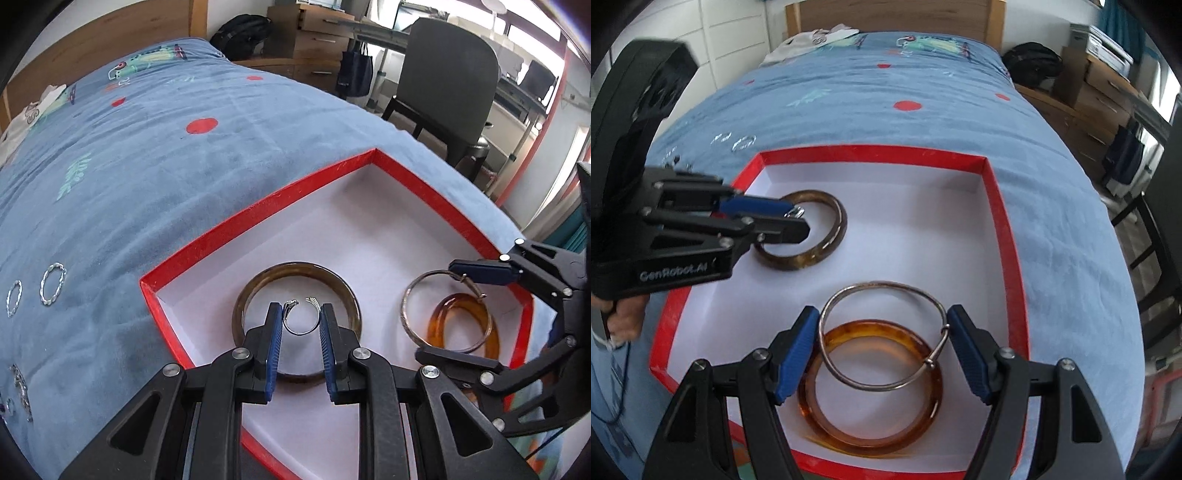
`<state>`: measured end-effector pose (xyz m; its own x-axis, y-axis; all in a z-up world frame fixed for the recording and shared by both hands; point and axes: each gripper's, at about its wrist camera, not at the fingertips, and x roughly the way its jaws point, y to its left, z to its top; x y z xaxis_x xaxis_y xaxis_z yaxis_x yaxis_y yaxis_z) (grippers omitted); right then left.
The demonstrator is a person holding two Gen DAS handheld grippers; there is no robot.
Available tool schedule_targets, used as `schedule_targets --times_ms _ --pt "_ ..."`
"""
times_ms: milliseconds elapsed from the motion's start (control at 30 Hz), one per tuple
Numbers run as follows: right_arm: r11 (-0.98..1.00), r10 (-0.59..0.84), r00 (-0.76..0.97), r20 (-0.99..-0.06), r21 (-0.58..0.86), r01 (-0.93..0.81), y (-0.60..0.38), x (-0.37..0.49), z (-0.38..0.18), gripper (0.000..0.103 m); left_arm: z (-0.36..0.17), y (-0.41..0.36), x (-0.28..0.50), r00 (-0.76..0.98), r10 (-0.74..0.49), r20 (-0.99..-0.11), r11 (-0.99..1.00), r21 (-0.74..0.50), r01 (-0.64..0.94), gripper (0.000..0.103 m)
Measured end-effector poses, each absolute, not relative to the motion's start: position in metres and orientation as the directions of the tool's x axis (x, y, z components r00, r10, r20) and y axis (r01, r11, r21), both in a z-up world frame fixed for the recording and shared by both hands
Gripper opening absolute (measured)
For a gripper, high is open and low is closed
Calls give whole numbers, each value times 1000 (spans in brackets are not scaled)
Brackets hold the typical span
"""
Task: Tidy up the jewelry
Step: 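Open the left tool to drop the ring while the right tool releases the wire bangle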
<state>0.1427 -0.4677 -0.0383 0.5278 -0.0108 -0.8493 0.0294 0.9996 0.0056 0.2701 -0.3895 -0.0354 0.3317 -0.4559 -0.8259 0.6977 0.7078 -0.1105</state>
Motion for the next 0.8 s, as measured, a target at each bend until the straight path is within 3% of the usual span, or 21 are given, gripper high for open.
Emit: schedule_targets --times_ms 667,800 --pt "1000 -20 510 -860 -20 6 -462 143 -39 70 -38 -395 274 362 -408 -838 706 -38 708 22" --pt "1000 -3 515 -857 13 27 -465 139 -35 70 -33 -392 273 374 -415 -830 712 -40 701 34"
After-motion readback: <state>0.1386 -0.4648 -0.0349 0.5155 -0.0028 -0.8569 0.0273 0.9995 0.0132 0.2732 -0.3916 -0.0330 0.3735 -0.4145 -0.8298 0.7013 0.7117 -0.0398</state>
